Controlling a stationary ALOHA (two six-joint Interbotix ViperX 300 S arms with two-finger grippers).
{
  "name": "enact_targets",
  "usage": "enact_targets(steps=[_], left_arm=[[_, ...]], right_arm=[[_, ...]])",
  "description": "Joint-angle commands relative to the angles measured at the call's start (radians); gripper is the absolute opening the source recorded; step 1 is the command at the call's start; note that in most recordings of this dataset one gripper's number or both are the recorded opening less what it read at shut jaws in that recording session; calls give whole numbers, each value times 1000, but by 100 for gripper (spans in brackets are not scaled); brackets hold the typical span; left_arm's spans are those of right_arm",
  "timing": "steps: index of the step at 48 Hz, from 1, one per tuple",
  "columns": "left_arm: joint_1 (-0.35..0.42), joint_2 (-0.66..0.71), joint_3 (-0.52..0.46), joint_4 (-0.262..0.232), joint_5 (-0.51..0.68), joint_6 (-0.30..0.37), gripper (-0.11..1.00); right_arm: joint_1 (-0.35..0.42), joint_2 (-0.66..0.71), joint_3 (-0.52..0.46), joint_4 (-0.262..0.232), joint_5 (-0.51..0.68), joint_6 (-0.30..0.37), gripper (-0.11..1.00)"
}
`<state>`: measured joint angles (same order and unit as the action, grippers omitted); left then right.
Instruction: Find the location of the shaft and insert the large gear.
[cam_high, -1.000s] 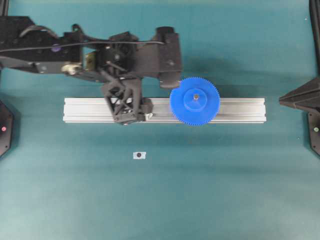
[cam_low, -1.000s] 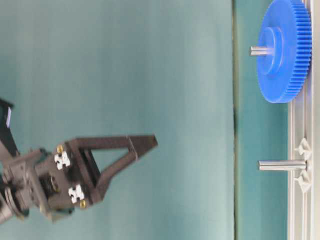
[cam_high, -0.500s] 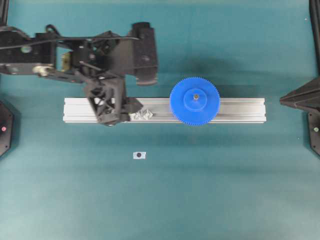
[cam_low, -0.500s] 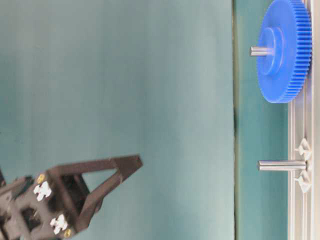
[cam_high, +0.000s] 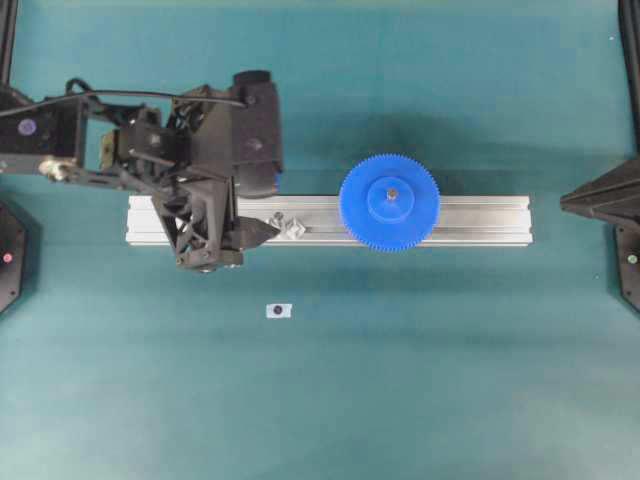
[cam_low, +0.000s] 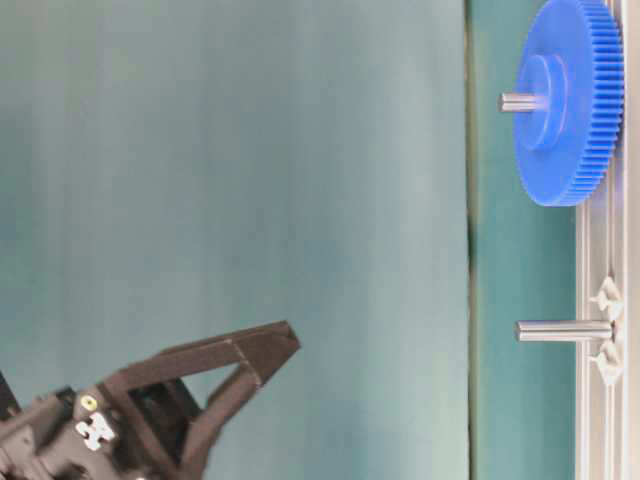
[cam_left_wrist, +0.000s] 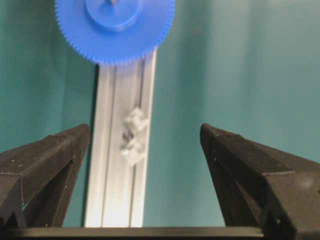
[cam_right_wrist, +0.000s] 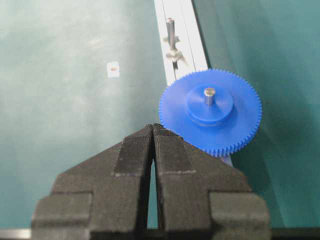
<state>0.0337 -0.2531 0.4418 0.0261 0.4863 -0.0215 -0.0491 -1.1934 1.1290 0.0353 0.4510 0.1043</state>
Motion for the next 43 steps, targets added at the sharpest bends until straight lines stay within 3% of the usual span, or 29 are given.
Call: enact_targets(steps=[1,12,43], left_arm=[[-5,-51,21,0,-87,-2,91],[-18,-81,104,0,-270,3,91],[-38,-66,106,0,-267,-2,91]], right_arm=[[6,8,-5,2,-12,6,7],[11,8,-5,2,-20,6,7],[15,8,-3,2,-20,6,7]])
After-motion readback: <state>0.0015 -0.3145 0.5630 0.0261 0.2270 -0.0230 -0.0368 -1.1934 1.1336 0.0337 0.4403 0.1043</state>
